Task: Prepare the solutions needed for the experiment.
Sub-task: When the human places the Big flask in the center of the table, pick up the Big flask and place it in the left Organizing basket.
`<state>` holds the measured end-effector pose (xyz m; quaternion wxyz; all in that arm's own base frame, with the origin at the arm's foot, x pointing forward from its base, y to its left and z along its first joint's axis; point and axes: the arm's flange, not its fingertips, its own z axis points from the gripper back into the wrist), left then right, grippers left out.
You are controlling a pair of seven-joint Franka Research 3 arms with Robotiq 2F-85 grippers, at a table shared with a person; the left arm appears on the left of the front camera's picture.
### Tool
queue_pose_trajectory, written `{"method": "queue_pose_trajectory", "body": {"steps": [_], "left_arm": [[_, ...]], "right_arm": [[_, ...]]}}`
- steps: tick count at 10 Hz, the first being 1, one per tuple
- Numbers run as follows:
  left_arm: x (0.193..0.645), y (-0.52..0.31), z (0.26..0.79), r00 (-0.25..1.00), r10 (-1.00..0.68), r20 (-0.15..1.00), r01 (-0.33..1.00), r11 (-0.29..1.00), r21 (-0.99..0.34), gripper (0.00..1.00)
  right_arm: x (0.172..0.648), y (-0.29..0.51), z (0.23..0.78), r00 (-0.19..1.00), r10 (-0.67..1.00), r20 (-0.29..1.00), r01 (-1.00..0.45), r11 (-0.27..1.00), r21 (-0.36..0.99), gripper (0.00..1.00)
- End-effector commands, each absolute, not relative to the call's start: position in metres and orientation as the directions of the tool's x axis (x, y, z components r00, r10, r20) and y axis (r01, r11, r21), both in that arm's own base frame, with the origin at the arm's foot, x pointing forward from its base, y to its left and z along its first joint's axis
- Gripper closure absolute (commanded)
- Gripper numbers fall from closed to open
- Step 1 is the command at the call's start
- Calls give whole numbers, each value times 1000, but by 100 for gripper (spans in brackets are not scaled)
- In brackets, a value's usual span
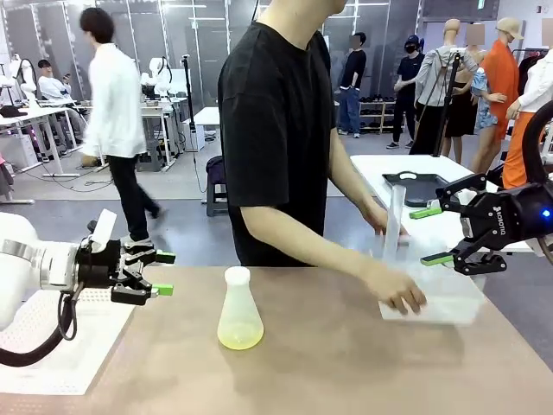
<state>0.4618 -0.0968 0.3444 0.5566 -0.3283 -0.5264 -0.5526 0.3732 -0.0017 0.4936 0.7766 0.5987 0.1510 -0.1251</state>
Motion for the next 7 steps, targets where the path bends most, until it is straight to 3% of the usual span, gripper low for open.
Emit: {"method": "queue_pose_trajectory", "body": {"steps": [1,5,7], "left_arm": [[462,-97,348,-169,-282,944,957,181,226,0],[462,-95,344,-163,-270,949,960,177,215,0],[486,-110,324,-101,-158,982,988,98,118,0]], "right_arm": [[373,-2,495,925,-11,-381,371,248,895,30],[373,-2,495,925,-11,-381,371,248,895,30],[373,-2,495,925,-11,-381,371,248,895,30]]}}
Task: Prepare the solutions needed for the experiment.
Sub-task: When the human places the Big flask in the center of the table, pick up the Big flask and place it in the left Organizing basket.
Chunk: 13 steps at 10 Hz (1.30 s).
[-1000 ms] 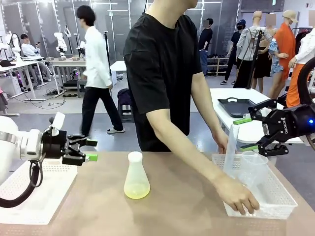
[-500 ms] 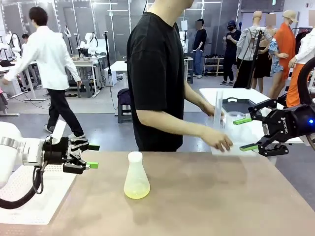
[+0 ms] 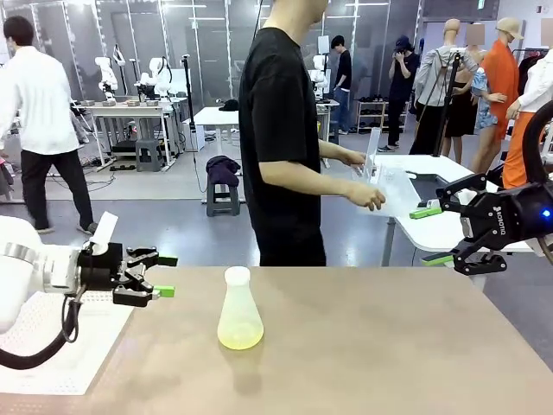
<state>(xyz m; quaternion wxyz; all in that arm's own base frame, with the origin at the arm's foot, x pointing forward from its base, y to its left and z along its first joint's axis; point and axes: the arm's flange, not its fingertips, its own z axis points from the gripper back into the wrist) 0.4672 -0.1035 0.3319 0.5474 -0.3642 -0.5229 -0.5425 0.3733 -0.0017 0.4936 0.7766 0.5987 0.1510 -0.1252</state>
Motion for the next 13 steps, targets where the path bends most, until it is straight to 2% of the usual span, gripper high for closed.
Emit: {"method": "queue_pose_trajectory", "body": {"steps": [1,4,7,11,13], "left_arm": [[488,-121,321,-106,-158,982,991,67,117,0],[499,-140,316,-92,-183,979,993,53,103,0],[491,-148,336,-129,-265,956,987,61,150,0],[495,-160,348,-162,-185,969,987,-22,161,0],[503,-166,334,-125,-140,982,992,-52,119,0]], "right_arm": [[373,-2,495,925,-11,-381,371,248,895,30],[373,-2,495,925,-11,-381,371,248,895,30],[373,-2,495,925,-11,-381,371,248,895,30],[373,-2,495,925,-11,-381,371,248,895,30],[373,-2,495,925,-11,-381,371,248,895,30]]}}
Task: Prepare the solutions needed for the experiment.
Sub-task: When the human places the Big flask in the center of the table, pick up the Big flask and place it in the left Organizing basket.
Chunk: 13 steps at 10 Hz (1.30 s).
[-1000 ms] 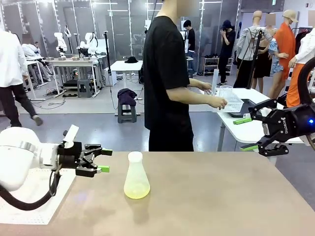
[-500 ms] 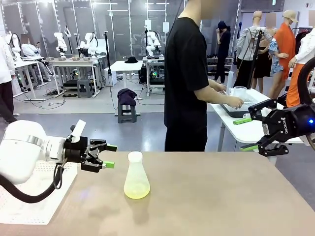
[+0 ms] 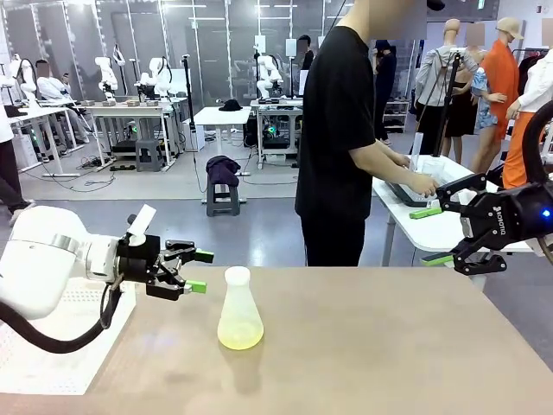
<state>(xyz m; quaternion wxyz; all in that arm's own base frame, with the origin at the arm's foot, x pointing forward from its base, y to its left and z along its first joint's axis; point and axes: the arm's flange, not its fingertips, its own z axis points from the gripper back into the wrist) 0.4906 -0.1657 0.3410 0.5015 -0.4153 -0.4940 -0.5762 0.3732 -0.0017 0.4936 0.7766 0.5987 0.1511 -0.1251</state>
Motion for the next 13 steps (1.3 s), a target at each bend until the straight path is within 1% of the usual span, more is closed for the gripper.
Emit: {"method": "queue_pose_trajectory", "body": {"steps": [1,2,5,8,10,13], "left_arm": [[509,-172,326,-118,-109,987,992,-67,112,0],[514,-181,322,-121,-76,990,990,-83,115,0],[530,-197,309,-84,-32,996,994,-78,81,0],[540,-203,295,-51,-46,998,996,-70,48,0],[542,-207,289,-32,-43,999,995,-95,28,0],[546,-216,279,-9,-44,999,995,-99,4,0]], "right_arm": [[373,-2,495,925,-11,-381,371,248,895,30],[373,-2,495,925,-11,-381,371,248,895,30],[373,-2,495,925,-11,-381,371,248,895,30],[373,-2,495,925,-11,-381,371,248,895,30],[373,-2,495,925,-11,-381,371,248,895,30],[373,-2,495,925,-11,-381,371,248,895,30]]}}
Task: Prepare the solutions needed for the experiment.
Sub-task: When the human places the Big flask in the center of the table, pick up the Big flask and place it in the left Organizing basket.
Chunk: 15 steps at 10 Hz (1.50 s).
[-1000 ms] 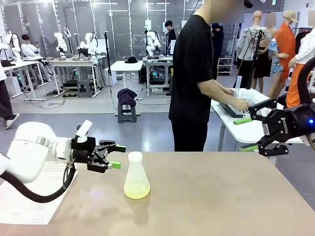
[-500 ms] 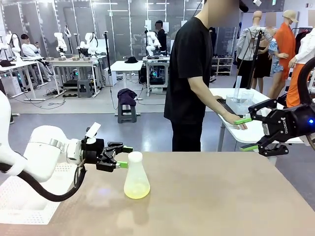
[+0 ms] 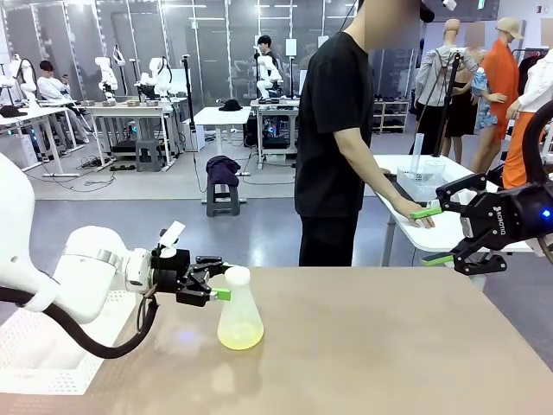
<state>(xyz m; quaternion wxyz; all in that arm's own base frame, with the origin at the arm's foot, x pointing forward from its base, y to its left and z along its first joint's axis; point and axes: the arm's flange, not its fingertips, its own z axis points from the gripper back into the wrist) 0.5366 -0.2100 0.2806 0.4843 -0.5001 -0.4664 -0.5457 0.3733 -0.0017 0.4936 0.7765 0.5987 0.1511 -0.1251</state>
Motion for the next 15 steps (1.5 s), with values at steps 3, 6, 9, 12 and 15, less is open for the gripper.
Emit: {"method": "queue_pose_trajectory", "body": {"steps": [3,6,9,12,15], "left_arm": [[549,-227,271,5,-44,999,993,-118,-10,0],[552,-242,265,15,-1,1000,987,-158,-15,0],[558,-256,261,32,19,999,984,-174,-28,0],[555,-255,258,39,9,999,984,-173,-37,17],[554,-253,261,39,10,999,984,-174,-37,52]], "right_arm": [[373,-2,495,925,-11,-381,371,248,895,30],[373,-2,495,925,-11,-381,371,248,895,30],[373,-2,495,925,-11,-381,371,248,895,30],[373,-2,495,925,-11,-381,371,248,895,30],[373,-2,495,925,-11,-381,371,248,895,30]]}}
